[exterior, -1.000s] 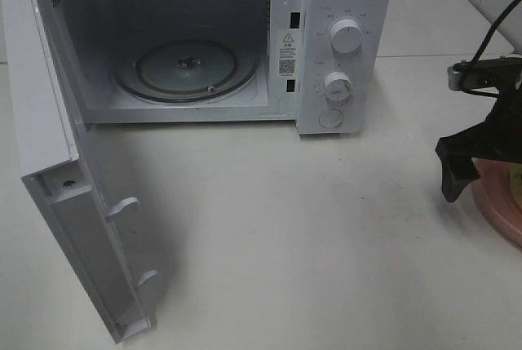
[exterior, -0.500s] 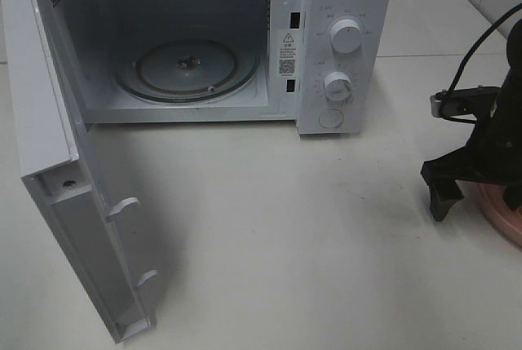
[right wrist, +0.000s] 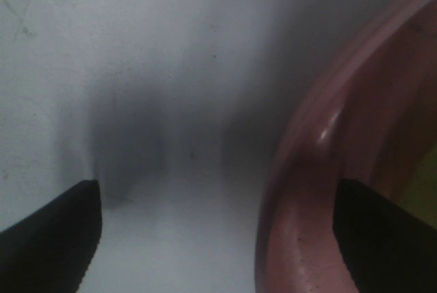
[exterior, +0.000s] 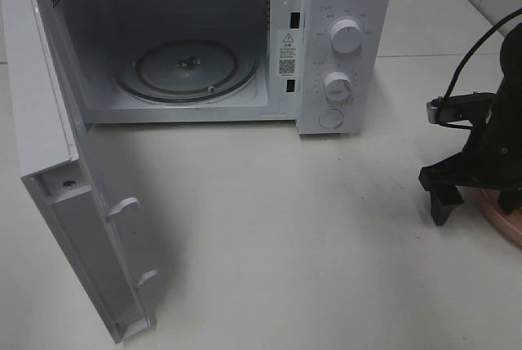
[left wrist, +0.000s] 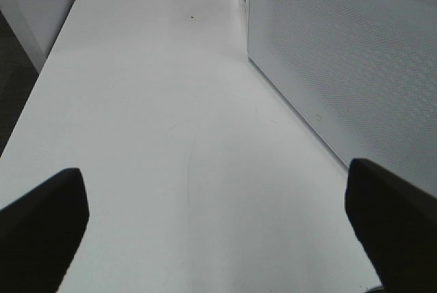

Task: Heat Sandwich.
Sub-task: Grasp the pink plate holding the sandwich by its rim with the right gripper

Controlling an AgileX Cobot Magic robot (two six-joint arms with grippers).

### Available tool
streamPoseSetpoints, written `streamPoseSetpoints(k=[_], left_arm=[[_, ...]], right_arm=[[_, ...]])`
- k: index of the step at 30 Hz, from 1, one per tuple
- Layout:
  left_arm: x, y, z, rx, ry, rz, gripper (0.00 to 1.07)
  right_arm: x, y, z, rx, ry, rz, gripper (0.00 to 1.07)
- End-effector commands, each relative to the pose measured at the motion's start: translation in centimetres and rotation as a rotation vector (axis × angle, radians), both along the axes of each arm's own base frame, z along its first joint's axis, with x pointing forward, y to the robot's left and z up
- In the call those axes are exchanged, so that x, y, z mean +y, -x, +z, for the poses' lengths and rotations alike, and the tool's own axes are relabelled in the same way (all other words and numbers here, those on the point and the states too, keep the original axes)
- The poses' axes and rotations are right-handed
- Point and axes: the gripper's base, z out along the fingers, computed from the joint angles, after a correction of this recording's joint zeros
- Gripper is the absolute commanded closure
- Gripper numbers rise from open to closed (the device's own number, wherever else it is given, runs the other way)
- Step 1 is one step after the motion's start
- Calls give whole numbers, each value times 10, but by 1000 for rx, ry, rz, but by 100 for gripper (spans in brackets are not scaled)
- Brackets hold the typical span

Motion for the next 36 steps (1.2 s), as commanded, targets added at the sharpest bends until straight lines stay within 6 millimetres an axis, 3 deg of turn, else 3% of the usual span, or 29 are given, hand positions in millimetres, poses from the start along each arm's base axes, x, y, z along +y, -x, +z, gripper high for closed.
streamPoseSetpoints(k=[1,7,9,10,12,13,15,36], left_arm=[[0,4,-1,-27,3,-5,9],[0,4,-1,-27,3,-5,9],[0,4,-1,-27,3,-5,9],[0,4,-1,-27,3,-5,9],[0,4,-1,-27,3,-5,9],[0,4,-1,-27,3,-5,9],[0,4,-1,-27,3,-5,9],[0,4,-1,-27,3,-5,9]], right_arm=[[-4,1,-1,20,19,19,29],[-6,1,0,20,44,28,56],[-6,0,0,15,48,12,74],[-6,0,0,15,48,12,74],[-6,0,0,10,47,10,88],[-6,0,0,10,48,10,103],[-6,0,0,10,48,11,107],[-13,4,2,44,135,-37,107]])
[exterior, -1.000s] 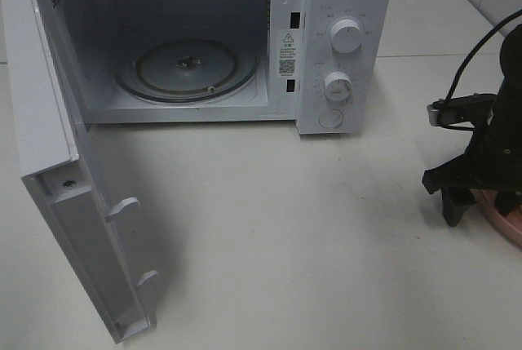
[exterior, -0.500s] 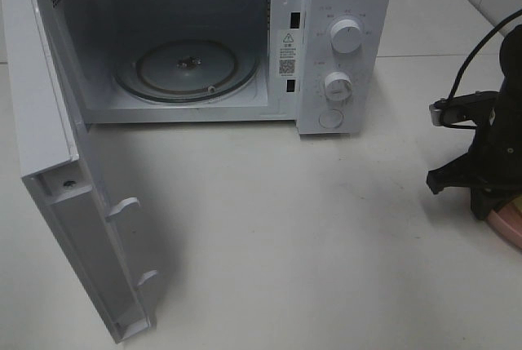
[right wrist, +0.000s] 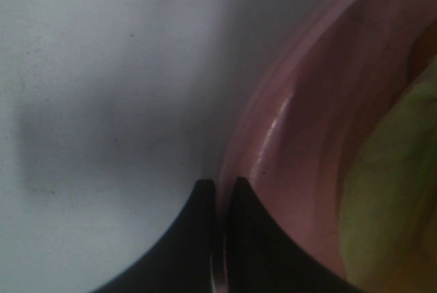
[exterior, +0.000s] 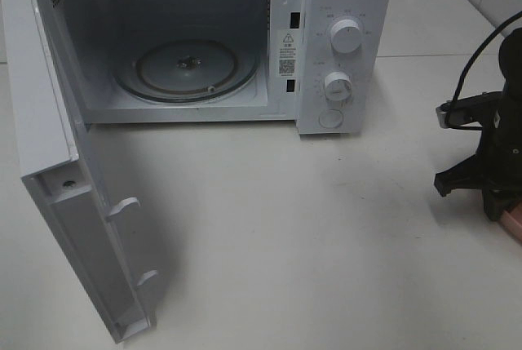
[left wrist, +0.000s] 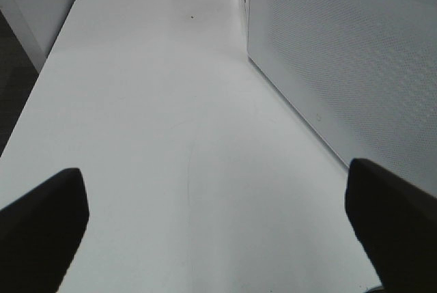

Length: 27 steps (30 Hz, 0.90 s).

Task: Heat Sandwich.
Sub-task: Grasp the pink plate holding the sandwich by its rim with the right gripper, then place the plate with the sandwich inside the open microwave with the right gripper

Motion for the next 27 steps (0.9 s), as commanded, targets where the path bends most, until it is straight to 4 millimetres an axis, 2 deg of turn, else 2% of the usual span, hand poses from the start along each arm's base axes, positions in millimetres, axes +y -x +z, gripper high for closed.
streamPoseSetpoints(k=[1,7,10,14,21,27], left_arm=[[0,4,-1,-27,3,-5,9],[0,4,-1,-27,3,-5,9],[0,4,-1,-27,3,-5,9],[0,4,-1,-27,3,-5,9],[0,4,-1,-27,3,-5,9],[0,4,-1,-27,3,-5,9]], right_arm=[[-2,2,1,19,10,-36,107],[1,3,8,3,59,-36,107],[16,4,14,-17,127,21,107],[24,6,15,-8,168,50,107],[25,13,15,20,180,50,107],[21,33,24,4,168,41,107]])
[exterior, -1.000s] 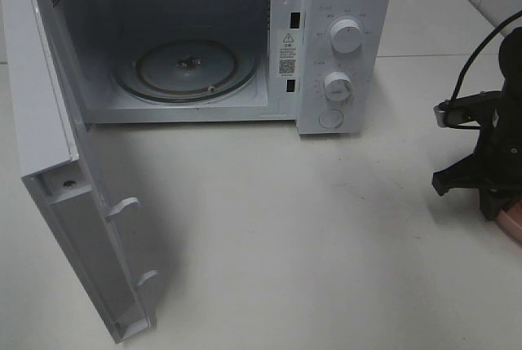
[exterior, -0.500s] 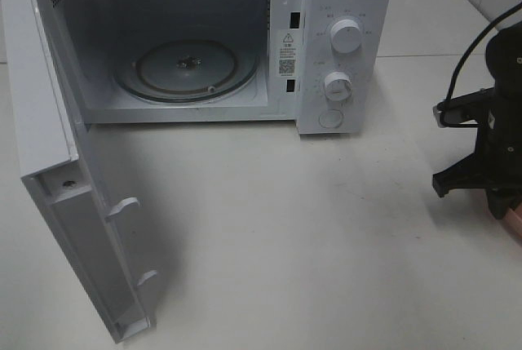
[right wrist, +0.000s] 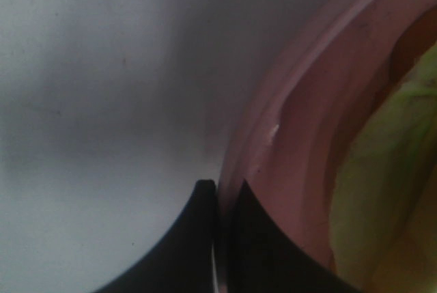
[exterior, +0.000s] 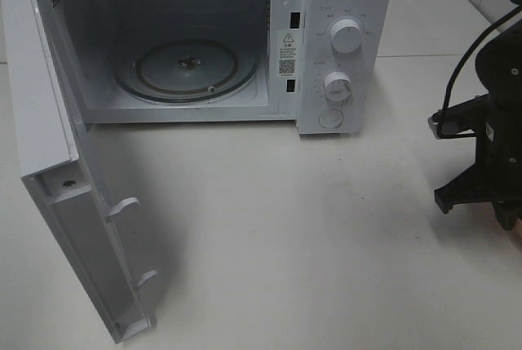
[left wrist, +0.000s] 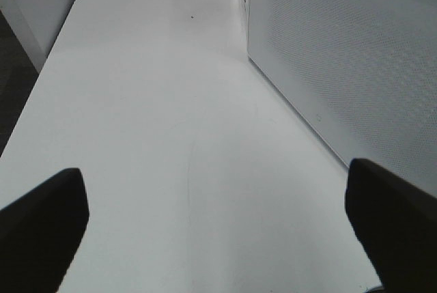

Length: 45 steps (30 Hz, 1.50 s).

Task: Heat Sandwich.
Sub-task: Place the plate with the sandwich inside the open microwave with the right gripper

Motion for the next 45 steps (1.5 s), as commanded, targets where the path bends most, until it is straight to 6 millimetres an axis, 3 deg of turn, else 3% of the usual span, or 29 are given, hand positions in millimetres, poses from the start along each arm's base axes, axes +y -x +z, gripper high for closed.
streamPoseSetpoints(k=[1,17,25,45], left_arm=[[0,4,-1,-27,3,-5,9],[0,4,-1,-27,3,-5,9],[0,4,-1,-27,3,-5,9],[0,4,-1,-27,3,-5,9]], right_arm=[[-3,11,9,-11,18,-3,107],[26,50,33,-46,2,122,107],[53,69,45,-56,0,257,107],[109,104,46,-22,19,582,107]])
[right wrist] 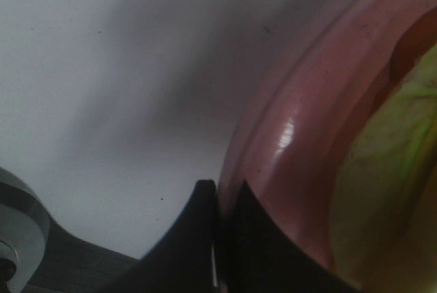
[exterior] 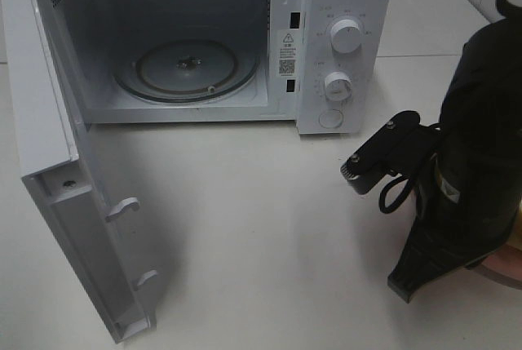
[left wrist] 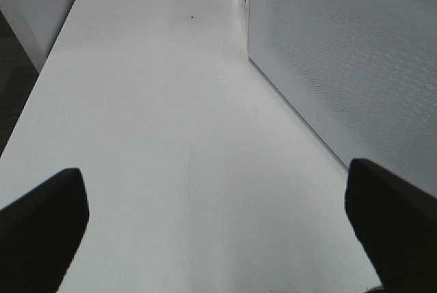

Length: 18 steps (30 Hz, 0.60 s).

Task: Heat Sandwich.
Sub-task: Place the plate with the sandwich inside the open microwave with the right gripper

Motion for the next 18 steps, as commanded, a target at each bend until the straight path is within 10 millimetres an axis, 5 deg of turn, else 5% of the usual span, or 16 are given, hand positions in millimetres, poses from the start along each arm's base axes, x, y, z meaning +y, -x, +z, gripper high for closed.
streamPoseSetpoints(k=[1,18], left_arm=[[0,4,-1,-27,3,-5,9],[0,4,-1,-27,3,-5,9]], right_arm=[[6,8,2,8,37,83,107],[42,47,3,31,82,405,107]])
